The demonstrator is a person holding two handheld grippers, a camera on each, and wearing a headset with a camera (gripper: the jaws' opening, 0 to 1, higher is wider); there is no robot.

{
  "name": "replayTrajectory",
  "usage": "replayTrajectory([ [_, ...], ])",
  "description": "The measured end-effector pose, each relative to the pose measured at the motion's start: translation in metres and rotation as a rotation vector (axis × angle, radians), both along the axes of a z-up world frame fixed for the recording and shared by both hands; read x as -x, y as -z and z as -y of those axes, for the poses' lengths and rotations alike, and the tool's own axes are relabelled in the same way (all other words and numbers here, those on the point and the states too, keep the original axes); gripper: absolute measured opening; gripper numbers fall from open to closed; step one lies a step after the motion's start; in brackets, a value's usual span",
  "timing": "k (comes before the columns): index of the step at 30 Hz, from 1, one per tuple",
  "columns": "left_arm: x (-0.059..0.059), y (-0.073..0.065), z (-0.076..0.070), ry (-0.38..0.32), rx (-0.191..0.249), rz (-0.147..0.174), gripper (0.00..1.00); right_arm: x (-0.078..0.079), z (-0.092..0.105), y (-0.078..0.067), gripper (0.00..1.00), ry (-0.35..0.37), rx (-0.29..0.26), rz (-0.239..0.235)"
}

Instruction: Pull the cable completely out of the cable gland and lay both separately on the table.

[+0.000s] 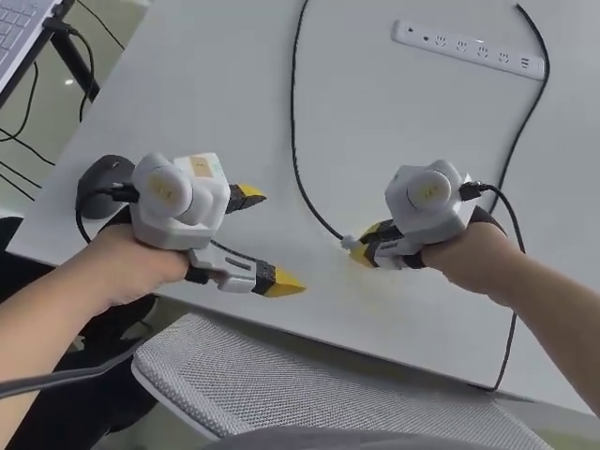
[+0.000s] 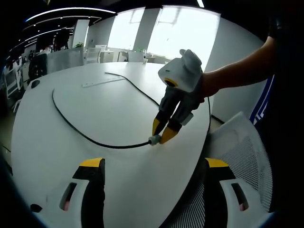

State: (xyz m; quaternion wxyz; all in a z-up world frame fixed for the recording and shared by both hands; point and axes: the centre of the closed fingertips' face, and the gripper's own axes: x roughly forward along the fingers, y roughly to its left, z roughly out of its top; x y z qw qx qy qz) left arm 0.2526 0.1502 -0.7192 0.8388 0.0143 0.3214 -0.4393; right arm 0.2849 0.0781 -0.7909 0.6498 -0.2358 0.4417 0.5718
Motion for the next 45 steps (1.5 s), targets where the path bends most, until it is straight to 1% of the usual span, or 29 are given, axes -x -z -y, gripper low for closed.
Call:
replayTrajectory([
  [5, -0.002, -0.004, 0.007, 0.020, -0.004, 0.018, 0.85, 0.003, 0.003, -0.010, 0.08, -0.009, -0.013, -0.003],
  [10, -0.001, -0.008, 0.015, 0.039, -0.003, 0.012, 0.84, 0.003, 0.007, -0.023, 0.07, -0.002, -0.027, -0.005],
  [16, 0.000, -0.011, 0.025, 0.063, 0.004, 0.015, 0.84, 0.005, 0.012, -0.037, 0.07, -0.007, -0.034, -0.003],
  [22, -0.003, -0.019, 0.039, 0.092, 0.004, 0.038, 0.83, 0.009, 0.016, -0.052, 0.07, -0.018, -0.047, -0.002],
  [26, -0.006, -0.023, 0.047, 0.104, 0.014, 0.050, 0.83, 0.013, 0.020, -0.062, 0.07, -0.036, -0.046, 0.008],
  [34, -0.005, -0.025, 0.061, 0.141, 0.014, 0.052, 0.81, 0.021, 0.028, -0.080, 0.07, -0.060, -0.054, 0.026],
  [40, -0.008, -0.031, 0.073, 0.162, 0.024, 0.055, 0.81, 0.026, 0.032, -0.094, 0.07, -0.083, -0.066, 0.040],
  [43, -0.008, -0.035, 0.079, 0.173, 0.042, 0.049, 0.76, 0.027, 0.034, -0.099, 0.07, -0.099, -0.061, 0.057],
  [45, -0.010, -0.035, 0.083, 0.175, 0.052, 0.048, 0.76, 0.029, 0.035, -0.103, 0.07, -0.114, -0.056, 0.068],
])
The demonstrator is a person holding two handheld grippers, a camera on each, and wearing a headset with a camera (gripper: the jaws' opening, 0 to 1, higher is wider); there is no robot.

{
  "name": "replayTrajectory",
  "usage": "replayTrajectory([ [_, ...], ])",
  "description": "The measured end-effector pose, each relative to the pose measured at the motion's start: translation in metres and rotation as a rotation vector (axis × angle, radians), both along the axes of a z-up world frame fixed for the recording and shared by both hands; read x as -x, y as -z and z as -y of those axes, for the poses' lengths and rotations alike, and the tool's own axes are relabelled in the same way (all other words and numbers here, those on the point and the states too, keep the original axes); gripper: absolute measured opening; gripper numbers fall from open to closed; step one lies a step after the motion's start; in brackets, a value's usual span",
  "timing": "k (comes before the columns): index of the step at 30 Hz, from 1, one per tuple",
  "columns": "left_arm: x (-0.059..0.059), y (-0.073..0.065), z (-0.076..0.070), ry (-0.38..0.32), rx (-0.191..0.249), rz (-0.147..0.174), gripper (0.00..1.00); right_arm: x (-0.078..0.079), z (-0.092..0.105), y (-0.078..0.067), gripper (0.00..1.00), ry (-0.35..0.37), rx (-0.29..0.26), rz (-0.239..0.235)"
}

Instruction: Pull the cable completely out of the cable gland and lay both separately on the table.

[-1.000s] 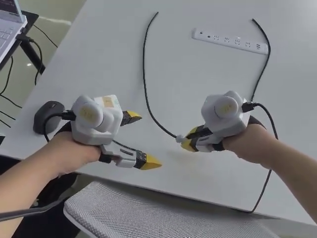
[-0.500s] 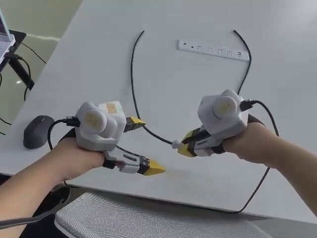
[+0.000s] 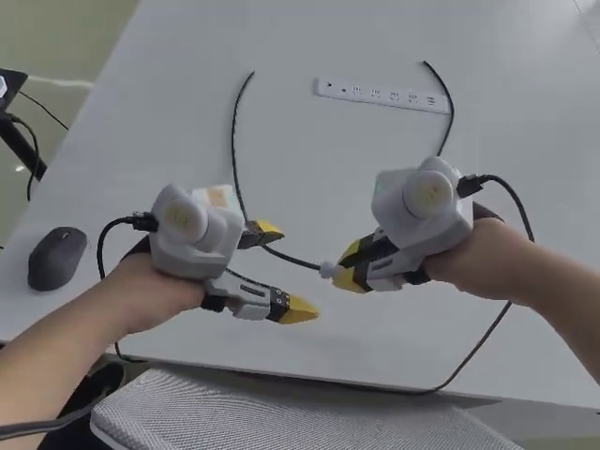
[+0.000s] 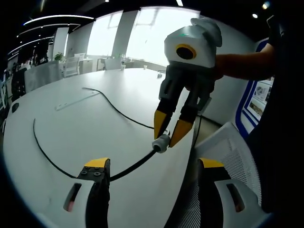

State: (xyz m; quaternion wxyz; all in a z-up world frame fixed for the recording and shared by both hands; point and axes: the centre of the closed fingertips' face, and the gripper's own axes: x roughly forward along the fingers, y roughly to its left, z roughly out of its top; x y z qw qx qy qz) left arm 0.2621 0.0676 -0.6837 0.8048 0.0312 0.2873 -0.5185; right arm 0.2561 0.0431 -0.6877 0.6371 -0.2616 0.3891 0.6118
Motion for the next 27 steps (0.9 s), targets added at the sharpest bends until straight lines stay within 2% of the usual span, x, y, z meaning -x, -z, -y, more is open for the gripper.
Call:
replayTrajectory([
  [5, 0.000, -0.004, 0.008, 0.014, 0.017, 0.005, 0.73, 0.003, 0.003, -0.008, 0.07, -0.031, 0.004, 0.020],
  [10, 0.000, -0.006, 0.012, 0.023, 0.042, -0.010, 0.69, 0.009, 0.005, -0.009, 0.07, -0.075, 0.017, 0.044],
  [13, 0.002, -0.006, 0.015, 0.037, 0.048, -0.025, 0.65, 0.008, 0.006, -0.009, 0.07, -0.095, 0.022, 0.072],
  [23, -0.002, -0.010, 0.020, 0.041, 0.076, -0.022, 0.60, 0.009, 0.003, -0.012, 0.07, -0.121, 0.005, 0.075],
  [27, -0.003, -0.014, 0.022, 0.047, 0.099, -0.030, 0.53, 0.008, 0.003, -0.013, 0.07, -0.140, 0.010, 0.090],
])
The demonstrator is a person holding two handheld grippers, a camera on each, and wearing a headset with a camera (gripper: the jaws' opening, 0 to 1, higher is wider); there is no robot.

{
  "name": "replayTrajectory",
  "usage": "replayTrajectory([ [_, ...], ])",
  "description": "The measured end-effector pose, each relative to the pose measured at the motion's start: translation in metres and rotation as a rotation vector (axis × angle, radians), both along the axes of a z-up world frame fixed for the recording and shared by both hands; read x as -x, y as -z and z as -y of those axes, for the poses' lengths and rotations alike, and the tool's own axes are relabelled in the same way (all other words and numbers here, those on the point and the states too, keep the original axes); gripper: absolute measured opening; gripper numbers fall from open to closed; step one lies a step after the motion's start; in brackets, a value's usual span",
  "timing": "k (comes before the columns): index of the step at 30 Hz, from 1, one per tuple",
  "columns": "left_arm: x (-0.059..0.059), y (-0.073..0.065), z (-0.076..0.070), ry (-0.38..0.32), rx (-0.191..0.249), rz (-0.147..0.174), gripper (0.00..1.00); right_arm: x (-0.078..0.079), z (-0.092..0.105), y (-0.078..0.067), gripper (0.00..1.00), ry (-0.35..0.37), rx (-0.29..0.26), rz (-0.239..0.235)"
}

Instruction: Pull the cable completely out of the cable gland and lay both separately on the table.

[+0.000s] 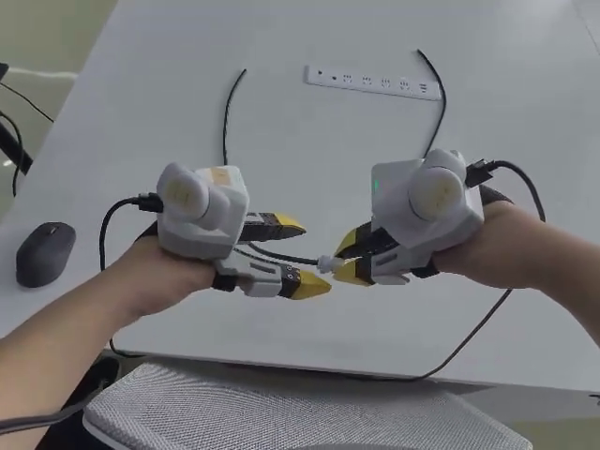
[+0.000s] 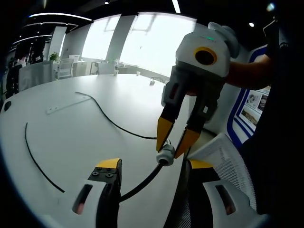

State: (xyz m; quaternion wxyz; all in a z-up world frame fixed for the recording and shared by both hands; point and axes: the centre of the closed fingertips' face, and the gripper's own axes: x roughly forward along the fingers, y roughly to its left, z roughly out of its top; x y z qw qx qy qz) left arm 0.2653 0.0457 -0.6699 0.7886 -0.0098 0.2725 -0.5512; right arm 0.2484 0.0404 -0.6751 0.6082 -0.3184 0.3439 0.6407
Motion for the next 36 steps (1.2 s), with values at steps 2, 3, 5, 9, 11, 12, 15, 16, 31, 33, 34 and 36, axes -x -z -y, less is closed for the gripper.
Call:
replayTrajectory([
  [2, 0.001, -0.001, 0.001, 0.011, 0.003, 0.005, 0.49, -0.001, 0.000, 0.000, 0.07, -0.006, -0.001, 0.006],
  [3, 0.001, -0.002, 0.002, 0.016, 0.007, 0.002, 0.46, -0.001, 0.000, -0.001, 0.07, -0.008, -0.002, 0.009],
  [5, 0.002, -0.002, 0.003, 0.022, 0.014, -0.007, 0.44, -0.001, 0.000, -0.001, 0.07, -0.018, -0.001, 0.016],
  [9, 0.004, -0.001, 0.005, 0.034, 0.015, -0.010, 0.41, -0.001, 0.000, 0.000, 0.07, -0.035, 0.003, 0.030],
  [11, 0.005, -0.001, 0.006, 0.040, 0.013, -0.009, 0.40, 0.000, 0.000, 0.000, 0.07, -0.037, 0.002, 0.032],
  [12, 0.005, -0.001, 0.006, 0.041, 0.013, -0.009, 0.40, 0.000, 0.000, 0.000, 0.07, -0.040, 0.002, 0.033],
  [15, 0.007, -0.001, 0.007, 0.054, 0.018, -0.006, 0.35, 0.000, 0.000, -0.001, 0.07, -0.047, -0.001, 0.038],
  [16, 0.007, -0.002, 0.007, 0.058, 0.021, -0.002, 0.33, 0.000, 0.001, -0.001, 0.07, -0.050, -0.002, 0.039],
  [31, 0.008, -0.005, 0.015, 0.104, 0.051, 0.019, 0.18, -0.001, 0.005, -0.002, 0.07, -0.097, -0.006, 0.079],
  [33, 0.009, -0.006, 0.016, 0.112, 0.055, 0.028, 0.17, -0.001, 0.005, -0.002, 0.07, -0.107, -0.008, 0.086],
  [34, 0.009, -0.006, 0.017, 0.114, 0.057, 0.029, 0.17, -0.001, 0.005, -0.002, 0.07, -0.109, -0.009, 0.088],
  [36, 0.010, -0.006, 0.017, 0.118, 0.059, 0.035, 0.16, 0.000, 0.005, -0.002, 0.07, -0.115, -0.008, 0.092],
])
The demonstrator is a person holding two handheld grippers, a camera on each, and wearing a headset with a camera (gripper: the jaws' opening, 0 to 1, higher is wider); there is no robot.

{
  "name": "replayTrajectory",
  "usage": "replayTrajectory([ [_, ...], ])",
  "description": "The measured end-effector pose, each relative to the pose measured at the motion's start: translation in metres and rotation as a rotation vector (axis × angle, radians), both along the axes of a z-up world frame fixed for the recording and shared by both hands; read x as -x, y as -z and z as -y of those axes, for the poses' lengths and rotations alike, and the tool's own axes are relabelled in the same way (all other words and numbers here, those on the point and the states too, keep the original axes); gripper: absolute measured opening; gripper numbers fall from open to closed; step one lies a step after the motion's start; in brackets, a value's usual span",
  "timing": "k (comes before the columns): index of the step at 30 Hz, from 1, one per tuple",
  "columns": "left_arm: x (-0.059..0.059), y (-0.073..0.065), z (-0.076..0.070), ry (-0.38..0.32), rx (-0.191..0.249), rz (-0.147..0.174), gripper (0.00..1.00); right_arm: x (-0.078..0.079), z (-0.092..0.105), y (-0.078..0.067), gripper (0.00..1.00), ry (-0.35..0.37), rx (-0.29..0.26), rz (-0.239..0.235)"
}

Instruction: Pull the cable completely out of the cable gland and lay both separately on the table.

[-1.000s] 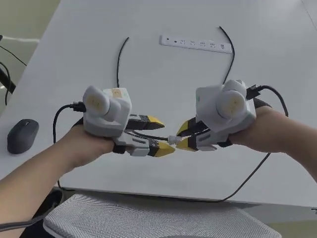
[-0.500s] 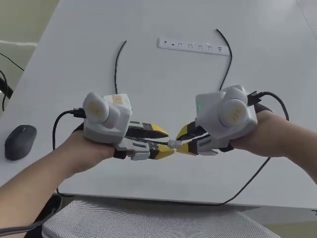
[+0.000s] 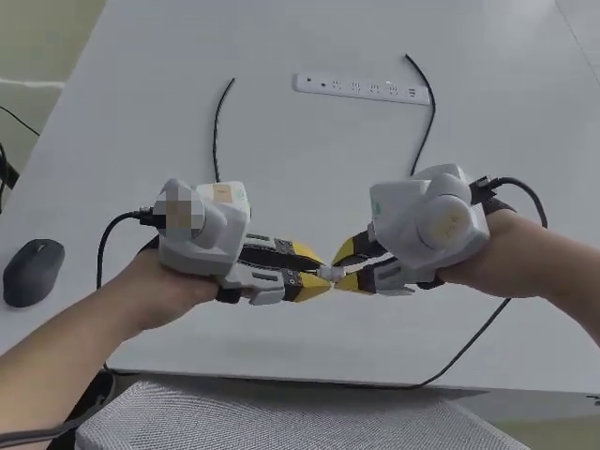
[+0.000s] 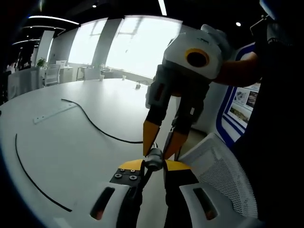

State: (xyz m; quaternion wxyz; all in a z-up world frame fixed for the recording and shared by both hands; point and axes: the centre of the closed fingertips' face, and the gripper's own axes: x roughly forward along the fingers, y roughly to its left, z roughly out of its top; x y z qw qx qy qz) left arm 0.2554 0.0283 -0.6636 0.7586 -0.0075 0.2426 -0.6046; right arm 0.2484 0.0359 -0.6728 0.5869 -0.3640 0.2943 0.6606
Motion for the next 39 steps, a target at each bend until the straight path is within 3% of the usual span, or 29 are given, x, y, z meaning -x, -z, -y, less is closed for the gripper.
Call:
replayTrajectory([
  [8, 0.004, -0.001, 0.000, 0.011, 0.011, 0.014, 0.16, 0.002, 0.000, 0.000, 0.07, -0.009, -0.007, 0.008],
  [9, 0.004, -0.001, 0.000, 0.017, 0.009, 0.034, 0.16, 0.002, 0.000, 0.000, 0.07, -0.009, -0.010, 0.010],
  [10, 0.002, -0.003, -0.001, 0.021, 0.003, 0.072, 0.16, 0.001, 0.000, -0.001, 0.08, -0.008, -0.016, 0.017],
  [12, 0.004, -0.003, -0.001, 0.024, 0.003, 0.049, 0.16, 0.002, -0.001, -0.001, 0.08, -0.004, -0.023, 0.016],
  [17, 0.004, -0.004, -0.002, 0.017, -0.007, 0.058, 0.15, 0.002, -0.001, -0.002, 0.08, -0.003, -0.034, 0.041],
  [23, 0.005, -0.007, -0.001, 0.010, -0.001, 0.048, 0.15, 0.003, -0.001, -0.006, 0.09, 0.014, -0.063, 0.038],
  [26, 0.006, -0.010, 0.000, 0.016, -0.003, 0.060, 0.15, 0.002, -0.001, -0.008, 0.09, 0.029, -0.077, 0.031],
  [32, 0.004, -0.014, 0.000, 0.021, -0.002, 0.075, 0.15, -0.002, 0.002, -0.015, 0.10, 0.112, -0.143, -0.038],
  [36, 0.003, -0.016, -0.002, 0.021, -0.002, 0.079, 0.15, -0.007, 0.008, -0.022, 0.12, 0.199, -0.208, -0.124],
  [39, 0.002, -0.019, -0.003, 0.022, 0.001, 0.087, 0.15, -0.009, 0.010, -0.027, 0.13, 0.267, -0.267, -0.222],
])
